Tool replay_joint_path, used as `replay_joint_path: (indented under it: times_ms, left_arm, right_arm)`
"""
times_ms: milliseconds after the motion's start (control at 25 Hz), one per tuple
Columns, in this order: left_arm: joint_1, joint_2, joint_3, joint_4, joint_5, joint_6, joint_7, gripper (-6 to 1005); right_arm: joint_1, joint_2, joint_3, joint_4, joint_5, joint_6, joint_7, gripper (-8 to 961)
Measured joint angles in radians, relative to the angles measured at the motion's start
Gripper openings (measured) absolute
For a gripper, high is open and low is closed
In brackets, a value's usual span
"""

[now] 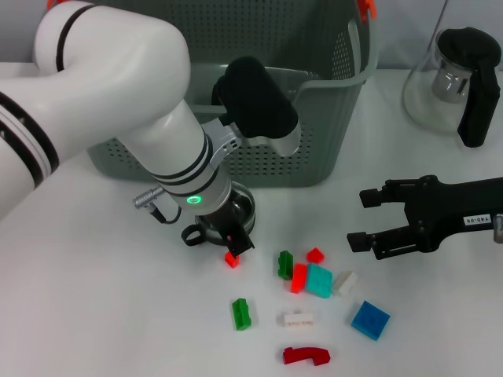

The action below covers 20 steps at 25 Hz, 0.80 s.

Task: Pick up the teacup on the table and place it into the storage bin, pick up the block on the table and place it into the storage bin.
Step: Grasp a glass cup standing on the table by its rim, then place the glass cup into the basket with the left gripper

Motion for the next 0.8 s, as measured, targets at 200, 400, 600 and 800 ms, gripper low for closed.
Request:
replay_joint_path:
  times_ms: [200, 400, 600, 800]
  left_arm:
    - [0.016, 0.002, -0.026, 0.065, -0.008, 0.072, 0.002, 56]
    - [0.086, 0.0, -0.106, 0.277, -0.031, 0.242, 0.013, 56]
    - [0.135, 0.002, -0.286, 0.472, -0.204, 0.471, 0.07, 56]
    - [0.113, 0.014, -0.53, 0.561, -0.372, 0.584, 0.12, 55]
  right_arm:
    - [-0.002, 0.0, 0.0, 0.001, 0.0, 0.001, -0.003, 947]
    - [-0.007, -0.003, 0.007, 0.009, 0.0, 0.002, -0.012, 946]
    - [-0.009, -0.004, 0.015, 0.011, -0.003, 0.002, -0.014, 946]
    - [-0.009, -0.005, 0.015, 0.011, -0.006, 0.002, -0.017, 946]
